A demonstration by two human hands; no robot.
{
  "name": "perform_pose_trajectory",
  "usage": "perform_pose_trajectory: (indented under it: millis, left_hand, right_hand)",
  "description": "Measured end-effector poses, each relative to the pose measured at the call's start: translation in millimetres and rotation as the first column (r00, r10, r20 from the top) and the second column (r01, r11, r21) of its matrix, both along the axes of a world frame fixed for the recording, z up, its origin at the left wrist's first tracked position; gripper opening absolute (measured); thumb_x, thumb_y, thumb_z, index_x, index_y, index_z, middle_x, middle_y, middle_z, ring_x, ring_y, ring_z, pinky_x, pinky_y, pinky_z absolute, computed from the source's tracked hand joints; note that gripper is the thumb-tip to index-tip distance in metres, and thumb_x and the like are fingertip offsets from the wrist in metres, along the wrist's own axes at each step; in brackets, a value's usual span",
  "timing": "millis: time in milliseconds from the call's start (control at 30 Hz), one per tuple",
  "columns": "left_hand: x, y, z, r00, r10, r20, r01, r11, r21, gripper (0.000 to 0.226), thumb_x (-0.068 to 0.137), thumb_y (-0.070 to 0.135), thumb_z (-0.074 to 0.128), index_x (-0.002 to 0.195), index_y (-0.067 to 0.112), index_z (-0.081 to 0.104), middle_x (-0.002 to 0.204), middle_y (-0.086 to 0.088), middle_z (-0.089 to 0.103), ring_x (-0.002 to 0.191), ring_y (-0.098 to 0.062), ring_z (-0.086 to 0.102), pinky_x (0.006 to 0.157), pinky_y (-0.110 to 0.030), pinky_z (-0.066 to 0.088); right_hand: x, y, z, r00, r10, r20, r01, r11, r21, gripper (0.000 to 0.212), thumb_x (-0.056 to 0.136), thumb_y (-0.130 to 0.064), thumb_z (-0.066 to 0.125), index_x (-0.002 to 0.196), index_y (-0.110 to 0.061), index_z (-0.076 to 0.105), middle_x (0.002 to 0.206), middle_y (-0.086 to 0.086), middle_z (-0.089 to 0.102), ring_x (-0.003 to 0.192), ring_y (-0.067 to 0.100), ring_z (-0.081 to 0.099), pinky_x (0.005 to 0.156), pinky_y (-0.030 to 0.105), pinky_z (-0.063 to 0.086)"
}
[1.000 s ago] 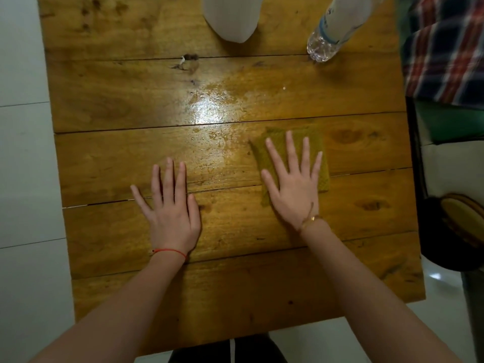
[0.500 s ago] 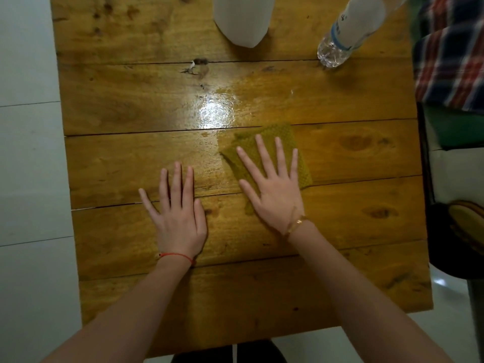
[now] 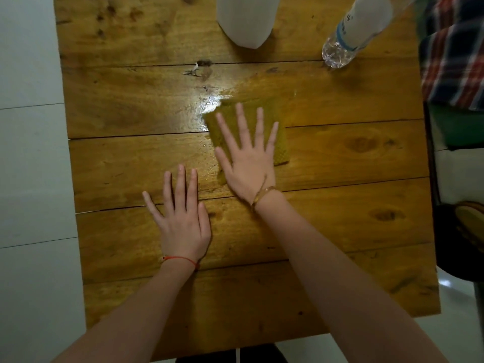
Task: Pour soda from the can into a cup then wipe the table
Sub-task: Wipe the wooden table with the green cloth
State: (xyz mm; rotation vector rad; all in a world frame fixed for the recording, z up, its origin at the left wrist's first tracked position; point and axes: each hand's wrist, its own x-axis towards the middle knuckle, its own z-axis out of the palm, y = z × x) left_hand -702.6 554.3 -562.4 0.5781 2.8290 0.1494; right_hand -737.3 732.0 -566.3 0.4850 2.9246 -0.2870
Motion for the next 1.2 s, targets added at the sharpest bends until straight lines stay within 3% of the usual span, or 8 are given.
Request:
perform_pose_trajectory:
  millis: [100,167,333,467,767,900,1033,1200]
  left_hand:
    - [-0.9,-0.6,-0.4,1.0,-0.004,-0.006,0.004,1.0,0.015,0.061,0.1,0.031,0.027,0.157,0.019,0.011,0.166,-0.001,0.004,0.153,-0.024,0.0,0.115,-0.068,0.004]
    - [-0.8,-1.2,-0.4,1.0,0.0,-0.004,0.0,1.0,0.022,0.061,0.1,0.031,0.027,0.157,0.02,0.011,0.166,-0.001,0.005,0.153,-0.024,0.001,0.115,-0.067,0.004]
    - [0.5,-1.3,-1.3,1.0,0.005,-0.007,-0.005,0.999,0.039,0.061,0.1,0.031,0.026,0.158,0.021,0.009,0.166,0.001,0.003,0.153,-0.022,-0.002,0.116,-0.067,0.003]
    - [1.4,-2.6,-3.3,1.0,0.006,-0.013,-0.005,0.999,0.053,0.061,0.1,0.032,0.025,0.158,0.022,0.007,0.166,0.001,0.001,0.153,-0.021,-0.003,0.116,-0.067,0.002]
    - [1.6,-6.3,-7.7,1.0,-0.004,-0.021,0.006,0.994,0.105,0.059,0.101,0.035,0.018,0.158,0.024,0.004,0.166,0.004,-0.001,0.153,-0.019,-0.005,0.116,-0.067,0.001]
    - [5.5,-11.1,-5.4,1.0,-0.026,-0.011,0.027,0.99,0.135,0.058,0.102,0.032,0.02,0.158,0.022,0.004,0.166,0.002,-0.001,0.153,-0.02,-0.006,0.115,-0.068,-0.001]
    - [28.5,-25.1,2.2,1.0,-0.002,-0.013,0.004,0.989,0.147,0.059,0.102,0.031,0.022,0.158,0.021,0.004,0.166,0.001,-0.002,0.152,-0.02,-0.007,0.115,-0.068,-0.004]
    - [68.5,-42.5,7.5,0.997,0.07,0.023,-0.073,0.983,0.166,0.06,0.102,0.031,0.02,0.157,0.02,-0.001,0.166,0.001,-0.005,0.152,-0.02,-0.011,0.116,-0.065,-0.008]
  right_hand:
    - [45.6,-8.3,6.1,0.981,0.192,0.037,-0.191,0.981,-0.012,0.06,0.1,-0.058,0.018,0.154,-0.037,0.001,0.164,0.003,-0.006,0.149,0.038,-0.01,0.114,0.065,0.005]
    - [76.0,7.8,8.0,0.98,0.188,0.067,-0.189,0.982,0.003,0.06,0.1,-0.059,0.017,0.154,-0.039,0.0,0.164,0.001,-0.008,0.149,0.036,-0.01,0.115,0.064,0.005]
    - [95.0,62.3,2.6,0.988,-0.134,0.071,0.133,0.991,0.023,0.059,0.099,-0.057,0.015,0.154,-0.039,0.005,0.165,0.0,-0.004,0.149,0.036,-0.009,0.116,0.064,-0.002]
    - [67.8,33.9,-1.1,0.94,-0.34,0.034,0.339,0.94,0.031,0.059,0.1,-0.054,0.016,0.155,-0.035,0.006,0.164,0.003,-0.002,0.149,0.04,-0.007,0.114,0.066,-0.002]
    - [161.8,-30.8,10.0,0.994,0.091,0.059,-0.09,0.996,-0.022,0.058,0.101,-0.055,0.019,0.154,-0.039,0.002,0.164,0.0,-0.007,0.149,0.036,-0.011,0.115,0.065,0.003]
    - [215.6,9.3,7.8,0.991,-0.079,0.105,0.08,0.997,-0.003,0.058,0.1,-0.055,0.018,0.153,-0.041,0.0,0.164,-0.002,-0.009,0.149,0.034,-0.013,0.116,0.065,0.0]
    - [192.6,4.3,5.6,0.919,-0.373,0.131,0.377,0.926,-0.01,0.059,0.1,-0.052,0.017,0.154,-0.038,-0.004,0.164,0.0,-0.012,0.148,0.039,-0.015,0.113,0.067,-0.002]
    - [192.8,-70.8,12.4,0.982,-0.129,0.136,0.133,0.991,-0.024,0.06,0.099,-0.055,0.012,0.153,-0.037,-0.007,0.163,0.003,-0.016,0.147,0.04,-0.015,0.113,0.068,-0.003]
